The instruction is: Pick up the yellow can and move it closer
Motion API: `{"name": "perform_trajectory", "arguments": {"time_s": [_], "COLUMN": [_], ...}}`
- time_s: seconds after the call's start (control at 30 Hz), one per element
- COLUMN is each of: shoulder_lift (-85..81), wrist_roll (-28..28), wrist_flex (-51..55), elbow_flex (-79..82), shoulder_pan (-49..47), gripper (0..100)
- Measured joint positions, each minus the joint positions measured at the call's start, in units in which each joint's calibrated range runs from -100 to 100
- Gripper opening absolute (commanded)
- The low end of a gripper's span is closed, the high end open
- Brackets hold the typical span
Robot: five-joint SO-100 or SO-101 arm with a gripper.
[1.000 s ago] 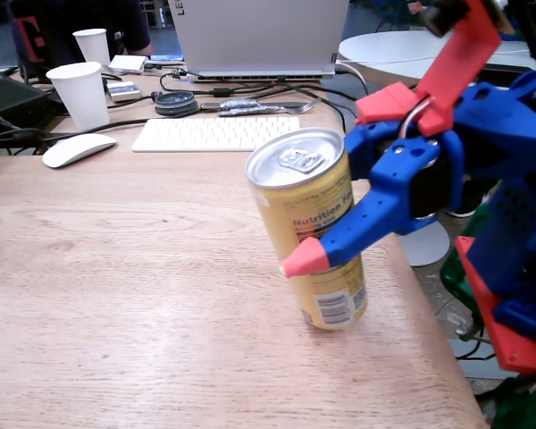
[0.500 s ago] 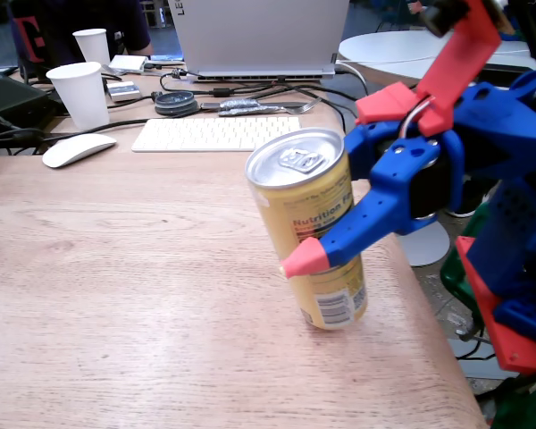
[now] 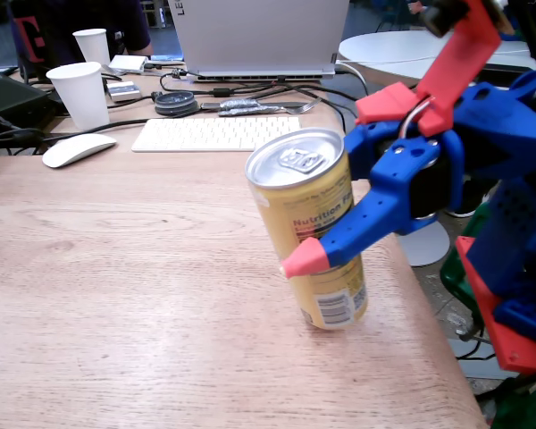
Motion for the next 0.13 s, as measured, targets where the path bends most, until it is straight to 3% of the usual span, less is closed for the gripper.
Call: {"name": "perform_trajectory", "arguments": {"time_s": [0.13], "shoulder_lift": [0.00], "wrist_roll": [0.00], "wrist_flex": [0.00], "elbow_flex": [0.00], "shoulder_pan": [0.00], "gripper": [19]}}
